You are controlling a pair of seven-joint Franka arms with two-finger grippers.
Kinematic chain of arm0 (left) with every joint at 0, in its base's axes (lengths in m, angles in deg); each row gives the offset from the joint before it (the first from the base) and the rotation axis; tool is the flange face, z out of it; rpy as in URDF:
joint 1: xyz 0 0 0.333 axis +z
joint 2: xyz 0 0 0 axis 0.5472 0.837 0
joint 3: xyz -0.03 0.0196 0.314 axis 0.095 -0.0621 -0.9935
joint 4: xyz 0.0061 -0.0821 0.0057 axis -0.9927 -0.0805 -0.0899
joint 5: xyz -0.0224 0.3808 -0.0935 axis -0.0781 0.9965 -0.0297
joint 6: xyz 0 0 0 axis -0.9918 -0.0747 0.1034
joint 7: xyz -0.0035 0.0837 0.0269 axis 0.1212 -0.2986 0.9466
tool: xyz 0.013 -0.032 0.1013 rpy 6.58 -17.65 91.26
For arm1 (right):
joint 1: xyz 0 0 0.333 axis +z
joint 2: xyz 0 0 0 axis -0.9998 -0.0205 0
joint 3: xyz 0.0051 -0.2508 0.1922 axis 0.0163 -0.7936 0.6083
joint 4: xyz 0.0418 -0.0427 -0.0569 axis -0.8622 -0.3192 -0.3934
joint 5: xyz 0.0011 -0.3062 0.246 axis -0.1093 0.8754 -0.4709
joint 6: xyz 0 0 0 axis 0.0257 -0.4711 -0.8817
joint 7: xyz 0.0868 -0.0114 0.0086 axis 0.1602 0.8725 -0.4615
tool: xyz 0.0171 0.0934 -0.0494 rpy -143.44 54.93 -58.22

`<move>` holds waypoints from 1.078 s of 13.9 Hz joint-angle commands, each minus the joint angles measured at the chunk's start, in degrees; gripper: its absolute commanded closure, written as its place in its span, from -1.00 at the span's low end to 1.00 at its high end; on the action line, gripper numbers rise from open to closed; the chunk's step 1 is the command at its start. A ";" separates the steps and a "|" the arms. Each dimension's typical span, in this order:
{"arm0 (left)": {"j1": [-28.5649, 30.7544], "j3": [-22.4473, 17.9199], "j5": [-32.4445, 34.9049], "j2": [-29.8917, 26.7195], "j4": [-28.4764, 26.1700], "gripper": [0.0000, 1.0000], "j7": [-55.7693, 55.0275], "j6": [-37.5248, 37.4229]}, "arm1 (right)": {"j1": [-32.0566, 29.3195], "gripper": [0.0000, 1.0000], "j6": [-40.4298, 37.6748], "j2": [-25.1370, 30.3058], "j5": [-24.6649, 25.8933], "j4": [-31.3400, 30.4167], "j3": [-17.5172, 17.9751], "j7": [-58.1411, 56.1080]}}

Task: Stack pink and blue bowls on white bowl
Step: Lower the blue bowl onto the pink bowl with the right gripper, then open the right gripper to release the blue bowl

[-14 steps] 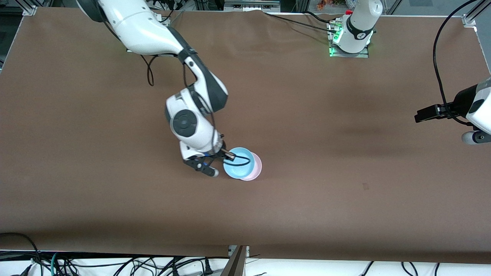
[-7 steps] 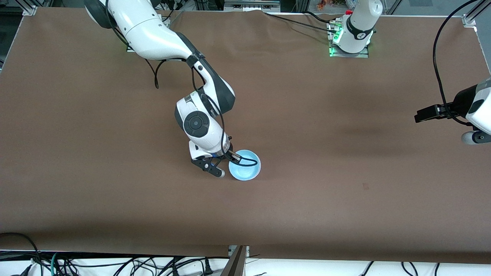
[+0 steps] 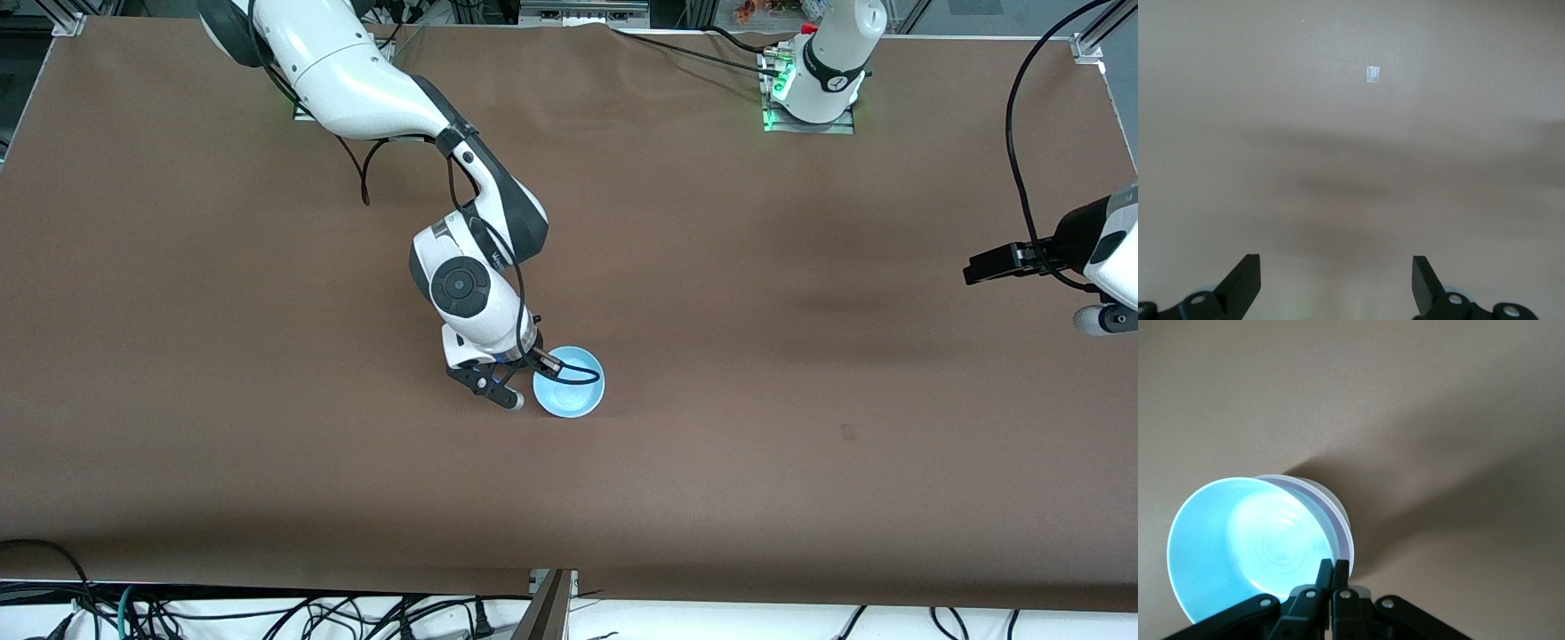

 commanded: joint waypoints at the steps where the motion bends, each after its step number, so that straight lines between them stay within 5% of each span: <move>1: 0.01 0.05 0.89 -0.78 -0.57 -1.00 1.35 0.20 | 0.83 1.00 0.16 -1.29 0.85 1.96 -0.48 1.40; 3: -0.08 0.05 0.80 -0.78 -0.57 -1.00 1.26 0.20 | 0.83 1.00 0.16 -1.29 1.28 1.96 -0.48 1.40; 4: -0.17 0.05 0.88 -0.78 -0.57 -1.00 1.26 0.20 | 0.74 0.85 0.16 -1.29 1.63 1.96 -0.48 1.40; 7: -0.17 0.05 0.80 -0.78 -0.57 -1.00 1.26 0.20 | 0.65 -0.07 0.16 -0.94 1.64 1.96 -0.57 1.23; 11: -0.34 0.05 0.80 -0.78 -0.57 -1.00 1.26 0.20 | -0.14 -0.42 -2.11 1.08 1.55 2.23 -2.32 0.44; 13: -0.34 0.05 0.80 -0.78 -0.57 -1.00 1.26 0.20 | -0.40 -0.98 -4.66 3.88 1.55 2.23 -4.51 -0.44; 15: -0.34 0.05 0.80 -0.78 -0.57 -1.00 1.18 0.20 | -0.84 -0.99 -7.65 7.82 1.55 1.18 -6.97 -6.56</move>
